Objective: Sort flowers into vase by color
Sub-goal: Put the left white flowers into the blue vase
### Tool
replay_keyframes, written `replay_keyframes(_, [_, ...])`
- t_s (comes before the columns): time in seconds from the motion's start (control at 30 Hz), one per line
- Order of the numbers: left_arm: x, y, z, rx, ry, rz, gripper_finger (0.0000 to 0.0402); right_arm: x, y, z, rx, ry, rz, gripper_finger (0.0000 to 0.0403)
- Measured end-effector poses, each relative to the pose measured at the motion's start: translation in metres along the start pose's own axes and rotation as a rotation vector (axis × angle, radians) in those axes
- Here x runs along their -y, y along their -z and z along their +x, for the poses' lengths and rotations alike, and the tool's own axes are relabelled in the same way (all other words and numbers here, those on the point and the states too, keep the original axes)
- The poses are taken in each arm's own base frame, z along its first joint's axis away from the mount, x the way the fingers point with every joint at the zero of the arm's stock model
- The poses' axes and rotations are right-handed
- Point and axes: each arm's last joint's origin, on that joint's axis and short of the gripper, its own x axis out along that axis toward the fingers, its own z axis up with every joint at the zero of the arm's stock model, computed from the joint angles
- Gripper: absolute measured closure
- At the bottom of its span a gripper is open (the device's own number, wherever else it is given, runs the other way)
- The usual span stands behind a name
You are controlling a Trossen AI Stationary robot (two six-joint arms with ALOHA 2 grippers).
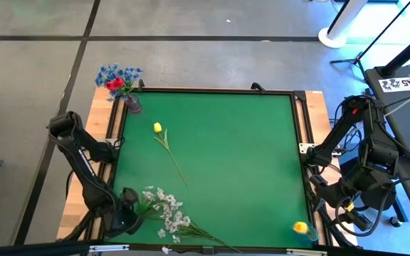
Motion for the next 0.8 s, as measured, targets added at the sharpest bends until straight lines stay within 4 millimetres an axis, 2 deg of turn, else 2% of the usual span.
replay_keyframes(0.13, [0.003,0.001,0.02,0.023,-0.049,0.137,0.0298,0.0,0.0,0.0,0.004,0.004,0.001,0.0142])
replay_keyframes(0.27, [0.007,0.002,0.04,0.058,-0.074,0.19,0.0298,0.0,0.0,0.0,0.003,0.003,0.001,0.0141])
replay_keyframes(0.4, [0.011,-0.005,0.051,0.07,-0.098,0.206,0.0302,-0.001,0.001,0.0,-0.02,-0.02,-0.021,0.0141])
replay_keyframes(0.53, [0.016,-0.021,0.053,0.065,-0.109,0.127,0.0332,0.001,-0.002,0.0,-0.006,-0.01,-0.077,0.0141])
replay_keyframes(0.67, [0.029,-0.045,0.048,0.134,-0.077,0.123,0.0387,0.018,-0.016,0.0,0.064,0.077,-0.015,0.0141])
replay_keyframes(0.8, [0.044,-0.066,0.035,0.112,-0.078,0.17,0.0391,0.037,-0.029,-0.014,0.124,0.123,0.066,0.0141])
